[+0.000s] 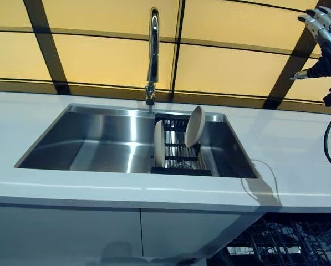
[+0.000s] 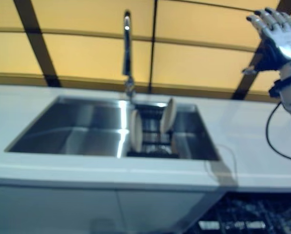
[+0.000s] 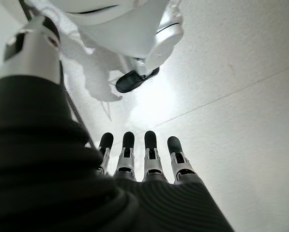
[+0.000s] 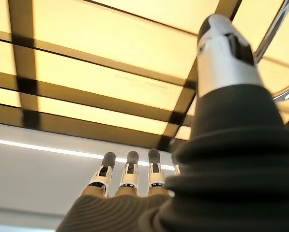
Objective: Take plates into dishwasher
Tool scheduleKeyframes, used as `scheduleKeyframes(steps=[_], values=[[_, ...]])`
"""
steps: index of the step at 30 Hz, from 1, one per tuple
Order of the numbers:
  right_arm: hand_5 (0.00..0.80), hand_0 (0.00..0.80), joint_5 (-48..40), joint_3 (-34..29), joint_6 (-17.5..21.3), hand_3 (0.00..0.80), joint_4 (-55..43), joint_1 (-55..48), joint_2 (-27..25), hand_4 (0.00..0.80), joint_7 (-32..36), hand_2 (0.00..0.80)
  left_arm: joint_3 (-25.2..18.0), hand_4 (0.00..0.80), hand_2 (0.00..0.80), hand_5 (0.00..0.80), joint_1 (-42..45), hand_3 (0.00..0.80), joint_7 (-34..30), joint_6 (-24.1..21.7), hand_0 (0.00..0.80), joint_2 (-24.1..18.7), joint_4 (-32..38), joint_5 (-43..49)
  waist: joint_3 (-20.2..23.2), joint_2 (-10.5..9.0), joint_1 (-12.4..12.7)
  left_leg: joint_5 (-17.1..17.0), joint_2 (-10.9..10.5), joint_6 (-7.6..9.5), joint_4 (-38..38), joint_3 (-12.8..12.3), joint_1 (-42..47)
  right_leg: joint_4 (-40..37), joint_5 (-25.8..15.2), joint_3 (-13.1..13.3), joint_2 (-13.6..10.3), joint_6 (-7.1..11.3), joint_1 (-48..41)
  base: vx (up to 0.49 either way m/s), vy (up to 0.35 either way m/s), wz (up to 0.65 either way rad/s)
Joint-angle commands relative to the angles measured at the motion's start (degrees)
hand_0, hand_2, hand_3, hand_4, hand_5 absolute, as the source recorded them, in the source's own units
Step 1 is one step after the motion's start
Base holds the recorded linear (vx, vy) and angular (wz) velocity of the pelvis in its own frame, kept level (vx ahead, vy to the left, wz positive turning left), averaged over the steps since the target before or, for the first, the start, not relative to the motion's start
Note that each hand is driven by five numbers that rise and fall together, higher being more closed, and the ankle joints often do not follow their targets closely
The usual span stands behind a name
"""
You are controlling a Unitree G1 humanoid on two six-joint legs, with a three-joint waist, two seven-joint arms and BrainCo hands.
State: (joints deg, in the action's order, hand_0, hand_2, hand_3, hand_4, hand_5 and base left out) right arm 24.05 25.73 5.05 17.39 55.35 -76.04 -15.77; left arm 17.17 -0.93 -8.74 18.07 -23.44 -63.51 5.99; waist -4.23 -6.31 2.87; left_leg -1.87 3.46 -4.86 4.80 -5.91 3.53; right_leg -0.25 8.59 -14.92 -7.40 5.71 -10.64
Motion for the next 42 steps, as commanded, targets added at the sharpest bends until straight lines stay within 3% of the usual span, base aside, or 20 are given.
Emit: scheduleKeyframes(steps=[1, 7, 15, 26, 42], values=[[0.000, 0.000, 4.77, 5.56, 1.81, 0.000, 0.66, 7.07, -4.65, 0.000, -2.70, 0.000, 1.06, 0.000, 0.000, 0.000, 0.60, 0.000, -0.83, -0.26, 0.000, -3.28, 0.08, 2.80, 2.58, -1.82, 2.79, 2.89, 1.99, 1.68, -0.03, 0.83, 0.69, -3.79, -12.97, 1.22, -2.80, 6.21, 5.35, 0.042, -0.025, 0.07], [0.000, 0.000, 8.96, 9.49, 3.15, 0.000, 1.84, 8.72, -5.11, 0.000, -3.84, 0.000, 1.12, 0.000, 0.000, 0.000, 0.39, 0.000, -0.81, -0.34, 0.000, -4.46, 0.78, 2.81, 1.76, -2.69, 3.61, 2.30, 2.42, 1.30, 0.20, 1.23, -1.31, -4.53, -13.79, 0.91, -2.55, 6.66, 6.87, 0.016, -0.061, 0.07], [0.000, 0.000, 14.12, 13.46, 1.28, 0.000, 2.32, 10.51, -4.61, 0.000, -3.36, 0.000, 1.04, 0.000, 0.000, 0.000, 0.04, 0.000, -0.11, -0.85, 0.000, -5.71, 1.08, 1.96, -0.07, -3.10, 4.10, 1.76, 2.85, 1.10, 0.20, 1.83, -4.01, -4.75, -14.33, 1.08, -2.08, 6.67, 9.29, -0.011, -0.051, 0.07], [0.000, 0.000, 14.68, 15.80, -1.05, 0.000, 1.48, 13.09, -2.23, 0.000, -4.27, 0.000, 1.66, 0.000, 0.000, 0.000, -1.35, 0.000, 2.47, -1.77, 0.000, -6.20, 1.54, -0.24, -2.71, -2.60, 4.11, 1.12, 3.14, 0.90, 0.20, 2.32, -6.69, -4.75, -14.50, 1.81, -1.60, 6.35, 11.82, -0.028, -0.029, 0.03], [0.000, 0.000, 14.50, 18.86, -1.25, 0.000, 2.45, 16.84, -0.58, 0.000, -3.21, 0.000, 2.11, 0.000, 0.000, 0.000, -1.69, 0.000, 2.97, -3.01, 0.000, -5.87, 1.88, -1.49, -4.44, -1.82, 4.46, 0.73, 2.93, 0.63, 0.20, 3.19, -7.99, -4.64, -14.21, 1.60, -1.55, 5.90, 12.76, 0.002, 0.002, 0.03]])
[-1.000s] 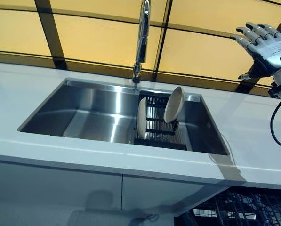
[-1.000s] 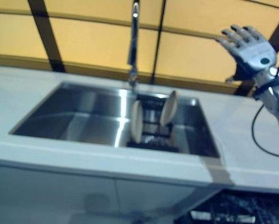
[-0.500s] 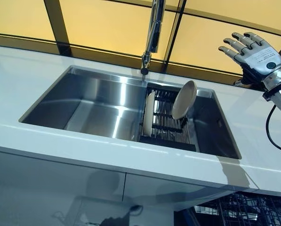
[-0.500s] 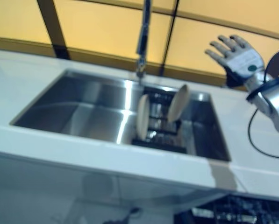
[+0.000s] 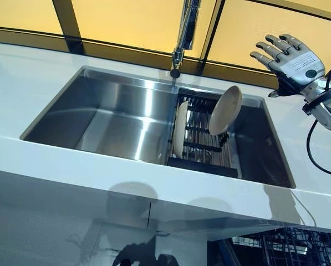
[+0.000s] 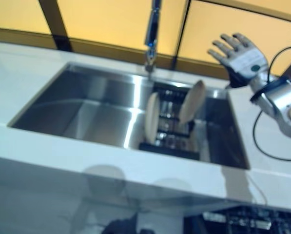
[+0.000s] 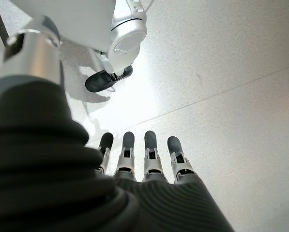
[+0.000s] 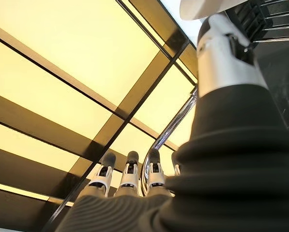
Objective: Take plates into dishwasher
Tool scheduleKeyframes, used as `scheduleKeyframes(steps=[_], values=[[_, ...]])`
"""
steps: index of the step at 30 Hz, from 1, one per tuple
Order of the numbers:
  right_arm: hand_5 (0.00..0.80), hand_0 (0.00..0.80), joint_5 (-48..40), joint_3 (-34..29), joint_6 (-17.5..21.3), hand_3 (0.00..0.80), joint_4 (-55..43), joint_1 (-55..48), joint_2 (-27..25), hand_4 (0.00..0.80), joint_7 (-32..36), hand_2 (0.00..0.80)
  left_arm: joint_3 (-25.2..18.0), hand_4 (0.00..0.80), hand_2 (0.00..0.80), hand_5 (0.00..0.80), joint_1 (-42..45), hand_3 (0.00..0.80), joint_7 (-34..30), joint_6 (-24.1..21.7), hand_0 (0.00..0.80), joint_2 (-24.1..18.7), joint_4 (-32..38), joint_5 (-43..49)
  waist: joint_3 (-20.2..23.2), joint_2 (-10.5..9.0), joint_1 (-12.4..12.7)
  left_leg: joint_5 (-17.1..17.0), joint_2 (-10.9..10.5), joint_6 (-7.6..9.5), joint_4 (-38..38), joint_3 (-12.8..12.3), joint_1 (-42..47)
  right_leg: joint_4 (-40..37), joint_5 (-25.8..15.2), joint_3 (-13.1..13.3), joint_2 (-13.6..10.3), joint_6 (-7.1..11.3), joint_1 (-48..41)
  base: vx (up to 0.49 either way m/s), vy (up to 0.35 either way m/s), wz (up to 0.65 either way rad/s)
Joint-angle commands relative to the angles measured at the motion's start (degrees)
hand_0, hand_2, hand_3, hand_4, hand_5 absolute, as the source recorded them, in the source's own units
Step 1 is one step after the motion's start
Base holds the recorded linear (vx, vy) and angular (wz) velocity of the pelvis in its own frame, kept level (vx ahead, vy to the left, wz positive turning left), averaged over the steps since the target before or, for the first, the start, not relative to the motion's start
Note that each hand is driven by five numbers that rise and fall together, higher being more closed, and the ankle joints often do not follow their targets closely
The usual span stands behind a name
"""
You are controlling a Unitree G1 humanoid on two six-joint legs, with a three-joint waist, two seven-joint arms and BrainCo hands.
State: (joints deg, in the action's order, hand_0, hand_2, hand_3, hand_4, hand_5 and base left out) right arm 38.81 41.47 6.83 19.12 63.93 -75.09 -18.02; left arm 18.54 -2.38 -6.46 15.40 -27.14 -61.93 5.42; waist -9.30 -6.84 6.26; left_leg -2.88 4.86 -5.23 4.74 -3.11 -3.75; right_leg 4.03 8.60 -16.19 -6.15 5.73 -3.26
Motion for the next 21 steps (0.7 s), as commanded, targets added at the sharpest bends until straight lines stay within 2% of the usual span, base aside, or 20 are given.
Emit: scheduleKeyframes(steps=[1, 21], values=[[0.000, 0.000, 0.06, 3.00, -3.01, 0.000, 0.42, 8.05, -1.08, 0.000, -0.57, 0.000, 0.84, 0.000, 0.000, 0.000, -0.42, 0.000, 0.76, -0.26, 0.000, -2.06, 0.27, -0.97, 0.54, -1.25, 1.07, 1.76, 1.51, 0.99, 0.26, 0.39, -0.68, -8.90, -14.22, 2.86, -2.84, 5.88, 5.41, 0.000, 0.000, 0.00], [0.000, 0.000, 1.57, 2.33, 0.02, 0.000, 0.32, 2.64, 2.59, 0.000, 1.59, 0.000, 0.23, 0.000, 0.000, 0.000, -1.14, 0.000, 1.31, -1.12, 0.000, -0.80, -0.94, -1.78, -0.83, -0.78, 1.11, 2.15, 1.43, 0.95, 0.26, -0.08, -0.22, -8.68, -14.25, 2.88, -3.26, 5.77, 5.53, -0.002, 0.002, -0.01]])
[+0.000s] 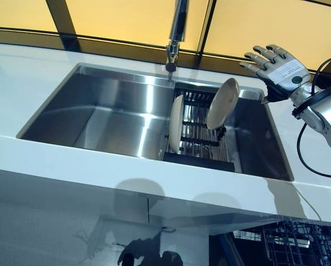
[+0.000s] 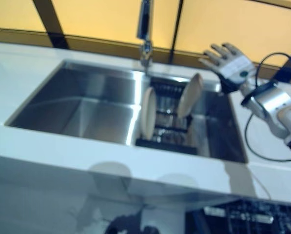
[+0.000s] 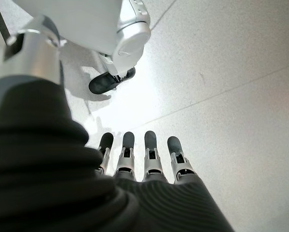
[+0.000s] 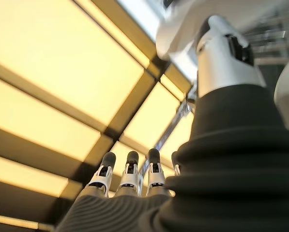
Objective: Take plates into dishwasher
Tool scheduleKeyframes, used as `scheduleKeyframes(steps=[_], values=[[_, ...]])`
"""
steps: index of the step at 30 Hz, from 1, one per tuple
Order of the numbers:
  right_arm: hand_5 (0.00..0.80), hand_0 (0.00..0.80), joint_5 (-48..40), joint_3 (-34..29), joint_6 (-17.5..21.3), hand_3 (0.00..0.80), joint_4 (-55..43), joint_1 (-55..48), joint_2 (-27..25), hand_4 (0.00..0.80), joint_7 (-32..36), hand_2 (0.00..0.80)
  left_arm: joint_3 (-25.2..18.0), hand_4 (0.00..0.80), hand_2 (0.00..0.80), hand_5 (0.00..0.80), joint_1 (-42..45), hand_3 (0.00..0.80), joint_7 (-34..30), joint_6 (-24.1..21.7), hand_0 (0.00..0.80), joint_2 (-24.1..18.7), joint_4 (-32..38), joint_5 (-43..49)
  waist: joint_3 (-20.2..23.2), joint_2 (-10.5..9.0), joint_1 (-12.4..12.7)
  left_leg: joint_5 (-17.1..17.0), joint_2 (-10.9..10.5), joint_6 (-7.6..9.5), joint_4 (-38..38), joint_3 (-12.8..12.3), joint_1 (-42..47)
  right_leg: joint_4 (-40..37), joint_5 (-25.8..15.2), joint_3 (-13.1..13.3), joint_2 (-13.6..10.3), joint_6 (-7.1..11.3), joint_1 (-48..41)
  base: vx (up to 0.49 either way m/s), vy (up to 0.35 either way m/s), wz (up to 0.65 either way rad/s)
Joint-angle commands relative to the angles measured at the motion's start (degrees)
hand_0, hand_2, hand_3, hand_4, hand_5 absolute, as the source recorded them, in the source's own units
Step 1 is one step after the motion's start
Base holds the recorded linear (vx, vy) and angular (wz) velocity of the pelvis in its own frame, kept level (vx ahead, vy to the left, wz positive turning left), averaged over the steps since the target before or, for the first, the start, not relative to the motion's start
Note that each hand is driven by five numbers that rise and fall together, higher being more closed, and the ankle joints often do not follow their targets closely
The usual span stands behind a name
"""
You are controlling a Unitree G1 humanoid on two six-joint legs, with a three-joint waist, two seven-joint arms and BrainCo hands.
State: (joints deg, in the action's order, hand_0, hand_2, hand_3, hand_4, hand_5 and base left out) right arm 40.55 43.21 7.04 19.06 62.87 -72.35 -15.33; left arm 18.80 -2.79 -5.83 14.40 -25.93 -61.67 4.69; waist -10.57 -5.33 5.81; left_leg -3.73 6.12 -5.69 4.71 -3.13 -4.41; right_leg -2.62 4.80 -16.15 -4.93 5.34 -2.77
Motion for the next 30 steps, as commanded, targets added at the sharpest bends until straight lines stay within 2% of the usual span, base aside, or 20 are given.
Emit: scheduleKeyframes(steps=[1, 18, 30], values=[[0.000, 0.000, -0.14, 0.52, -0.13, 0.000, 0.37, 3.55, -0.14, 0.000, -1.11, 0.000, 0.00, 0.000, 0.000, 0.000, -0.75, 0.000, 0.70, -0.12, 0.000, -2.02, -1.19, -1.07, 0.44, -2.31, 1.56, 2.99, 0.16, 1.40, 0.29, -0.05, 0.43, -2.03, -10.45, 2.84, -4.49, 6.17, 5.05, 0.000, 0.000, 0.00], [0.000, 0.000, 1.07, 1.60, 0.46, 0.000, 0.34, 4.05, 0.30, 0.000, -1.79, 0.000, 0.35, 0.000, 0.000, 0.000, -0.95, 0.000, 0.93, -1.23, 0.000, -1.77, -0.67, -2.41, -1.13, -1.49, 1.64, 2.82, 0.10, 1.29, 0.29, -0.15, -0.30, -1.80, -10.52, 2.66, -4.72, 6.00, 6.04, -0.004, 0.003, 0.02], [0.000, 0.000, 1.43, 2.33, 1.13, 0.000, -0.41, 4.23, 0.53, 0.000, -0.08, 0.000, 0.18, 0.000, 0.000, 0.000, -0.77, 0.000, 0.46, -0.83, 0.000, -2.03, -0.31, -2.43, -0.98, -1.79, 2.06, 2.91, -0.05, 1.35, 0.29, 0.27, 0.09, -1.67, -10.45, 2.49, -4.79, 6.09, 5.63, 0.014, 0.000, 0.01]])
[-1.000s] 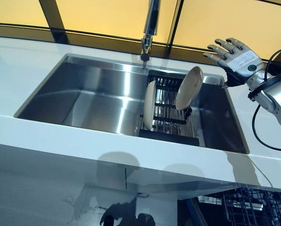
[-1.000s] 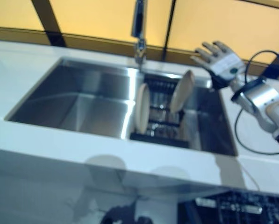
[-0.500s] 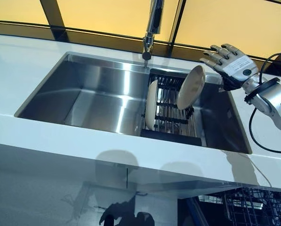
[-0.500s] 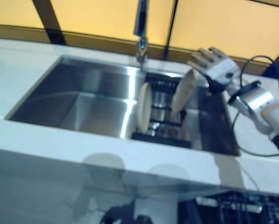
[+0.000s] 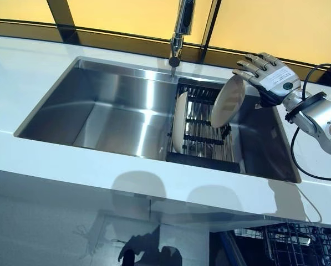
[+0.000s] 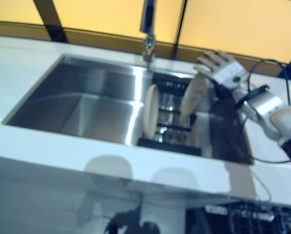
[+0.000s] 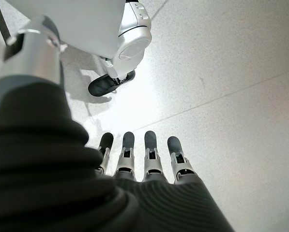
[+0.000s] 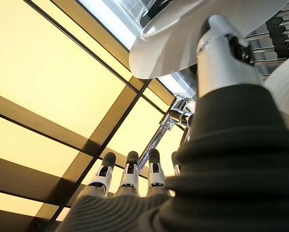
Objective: Take plates into dishwasher
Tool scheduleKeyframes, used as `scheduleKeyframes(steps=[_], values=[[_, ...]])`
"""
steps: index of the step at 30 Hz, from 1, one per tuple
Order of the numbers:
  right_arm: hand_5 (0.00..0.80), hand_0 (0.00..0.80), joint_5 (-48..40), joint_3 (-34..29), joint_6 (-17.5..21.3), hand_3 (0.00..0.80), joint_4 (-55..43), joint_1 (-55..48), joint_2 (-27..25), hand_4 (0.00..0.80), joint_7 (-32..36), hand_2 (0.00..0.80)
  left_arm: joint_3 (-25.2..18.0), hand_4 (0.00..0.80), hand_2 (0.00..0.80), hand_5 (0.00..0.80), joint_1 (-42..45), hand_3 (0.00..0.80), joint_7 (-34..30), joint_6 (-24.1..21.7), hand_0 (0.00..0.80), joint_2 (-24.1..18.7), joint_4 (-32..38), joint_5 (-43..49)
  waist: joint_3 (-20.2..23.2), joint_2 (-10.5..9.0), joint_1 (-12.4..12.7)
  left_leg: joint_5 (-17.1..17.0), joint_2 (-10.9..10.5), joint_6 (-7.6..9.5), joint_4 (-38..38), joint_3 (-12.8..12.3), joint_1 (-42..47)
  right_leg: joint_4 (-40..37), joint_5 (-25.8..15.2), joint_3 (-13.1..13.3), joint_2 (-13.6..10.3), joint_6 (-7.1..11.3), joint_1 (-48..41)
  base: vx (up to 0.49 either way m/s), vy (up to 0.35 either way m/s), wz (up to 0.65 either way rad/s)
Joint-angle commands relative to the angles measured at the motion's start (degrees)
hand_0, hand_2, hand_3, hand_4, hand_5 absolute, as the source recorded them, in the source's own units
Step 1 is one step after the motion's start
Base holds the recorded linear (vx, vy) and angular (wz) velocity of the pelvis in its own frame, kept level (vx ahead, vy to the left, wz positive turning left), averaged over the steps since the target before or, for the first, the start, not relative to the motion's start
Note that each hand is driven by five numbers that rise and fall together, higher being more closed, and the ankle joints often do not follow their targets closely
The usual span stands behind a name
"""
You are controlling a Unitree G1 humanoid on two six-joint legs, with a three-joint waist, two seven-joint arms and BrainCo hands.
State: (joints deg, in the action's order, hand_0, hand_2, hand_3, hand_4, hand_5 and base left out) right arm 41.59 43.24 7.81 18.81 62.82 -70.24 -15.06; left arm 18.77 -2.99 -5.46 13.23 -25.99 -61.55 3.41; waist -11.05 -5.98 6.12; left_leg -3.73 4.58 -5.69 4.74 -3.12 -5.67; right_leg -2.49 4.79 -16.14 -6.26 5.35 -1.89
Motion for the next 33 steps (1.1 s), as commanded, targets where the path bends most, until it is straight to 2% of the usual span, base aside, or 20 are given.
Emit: scheduleKeyframes(steps=[1, 22, 33], values=[[0.000, 0.000, 0.52, 2.36, 0.39, 0.000, -0.21, 4.12, -1.52, 0.000, -0.28, 0.000, 0.16, 0.000, 0.000, 0.000, -0.50, 0.000, 0.18, 0.12, 0.000, -2.01, -0.44, -1.23, -0.62, -1.15, 1.79, 2.91, 1.50, 1.35, 0.26, 0.31, 1.27, -1.80, -10.44, 2.50, -3.43, 6.08, 4.82, 0.000, 0.000, 0.00], [0.000, 0.000, 4.03, 4.24, 1.90, 0.000, 1.06, 3.87, 0.14, 0.000, 1.37, 0.000, 0.63, 0.000, 0.000, 0.000, -0.81, 0.000, 0.53, -1.48, 0.000, -1.89, 0.09, -2.77, -2.42, -0.25, 2.00, 2.57, 1.38, 1.31, 0.26, 0.30, 0.52, -1.57, -10.75, 2.15, -3.84, 6.08, 5.76, 0.000, 0.000, 0.00], [0.000, 0.000, 7.88, 6.05, 1.80, 0.000, 2.75, 4.61, 0.29, 0.000, 2.97, 0.000, 0.44, 0.000, 0.000, 0.000, -1.00, 0.000, 0.62, -3.94, 0.000, -1.76, 1.24, -8.06, -4.85, 1.00, 2.18, 1.92, 1.09, 1.41, 0.26, 0.68, -1.37, -1.20, -11.00, 2.02, -4.01, 5.85, 7.71, -0.022, 0.007, 0.00]])
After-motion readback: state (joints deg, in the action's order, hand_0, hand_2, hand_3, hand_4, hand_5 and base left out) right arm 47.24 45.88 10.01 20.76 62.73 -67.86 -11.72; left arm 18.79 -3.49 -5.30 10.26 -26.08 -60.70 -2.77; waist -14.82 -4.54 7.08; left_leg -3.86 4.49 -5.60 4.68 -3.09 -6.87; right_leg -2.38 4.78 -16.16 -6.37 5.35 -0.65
